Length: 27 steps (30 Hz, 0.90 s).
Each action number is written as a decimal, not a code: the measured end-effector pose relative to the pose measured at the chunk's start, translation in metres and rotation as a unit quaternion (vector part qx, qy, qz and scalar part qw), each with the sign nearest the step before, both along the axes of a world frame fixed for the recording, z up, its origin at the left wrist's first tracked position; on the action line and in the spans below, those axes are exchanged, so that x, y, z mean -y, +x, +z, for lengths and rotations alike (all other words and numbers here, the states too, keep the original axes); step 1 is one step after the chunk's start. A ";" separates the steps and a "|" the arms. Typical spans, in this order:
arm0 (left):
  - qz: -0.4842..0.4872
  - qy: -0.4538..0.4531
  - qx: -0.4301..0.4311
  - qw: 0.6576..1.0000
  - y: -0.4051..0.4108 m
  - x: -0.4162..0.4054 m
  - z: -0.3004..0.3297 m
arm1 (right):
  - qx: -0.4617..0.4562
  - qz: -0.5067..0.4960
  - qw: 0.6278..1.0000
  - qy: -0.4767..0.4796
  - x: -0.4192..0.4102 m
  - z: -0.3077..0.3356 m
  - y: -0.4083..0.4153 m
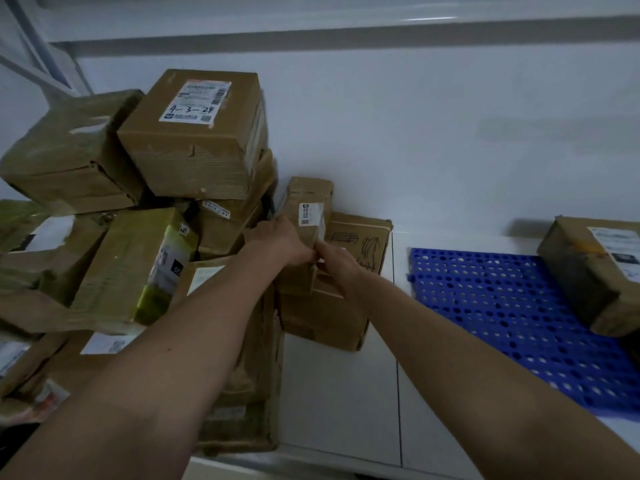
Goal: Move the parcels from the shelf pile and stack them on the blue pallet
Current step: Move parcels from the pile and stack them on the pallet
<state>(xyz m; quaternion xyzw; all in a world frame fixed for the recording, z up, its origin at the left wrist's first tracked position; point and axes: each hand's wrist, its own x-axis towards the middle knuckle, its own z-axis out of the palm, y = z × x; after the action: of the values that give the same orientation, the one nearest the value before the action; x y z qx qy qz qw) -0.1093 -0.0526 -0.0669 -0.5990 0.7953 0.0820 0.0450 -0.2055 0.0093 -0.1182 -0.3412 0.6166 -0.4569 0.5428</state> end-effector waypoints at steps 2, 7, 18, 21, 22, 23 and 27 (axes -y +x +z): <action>-0.016 -0.008 -0.010 1.000 -0.007 -0.001 0.005 | 0.026 -0.029 0.999 -0.008 -0.004 0.005 -0.007; -0.029 0.016 -0.078 0.996 -0.034 -0.016 0.012 | 0.063 -0.067 0.995 -0.032 -0.024 0.025 -0.030; -0.162 0.041 -0.238 0.957 -0.110 -0.098 0.038 | -0.005 -0.250 0.960 -0.124 -0.108 0.045 -0.098; -0.166 0.057 -0.303 0.937 -0.129 -0.121 0.045 | -0.015 -0.289 0.947 -0.139 -0.138 0.051 -0.126; -0.169 0.070 -0.323 0.929 -0.136 -0.128 0.046 | -0.019 -0.297 0.944 -0.144 -0.147 0.052 -0.136; -0.170 0.088 -0.339 0.921 -0.143 -0.135 0.045 | -0.025 -0.303 0.941 -0.149 -0.157 0.053 -0.145; -0.189 0.173 -0.392 0.884 -0.180 -0.171 0.042 | -0.042 -0.325 0.932 -0.157 -0.201 0.058 -0.188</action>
<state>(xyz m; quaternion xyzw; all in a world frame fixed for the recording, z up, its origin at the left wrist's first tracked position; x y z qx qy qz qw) -0.2890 0.1184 -0.0246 -0.3391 0.8193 0.4364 -0.1528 -0.3932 0.2106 -0.0606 -0.2220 0.6362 -0.6846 0.2780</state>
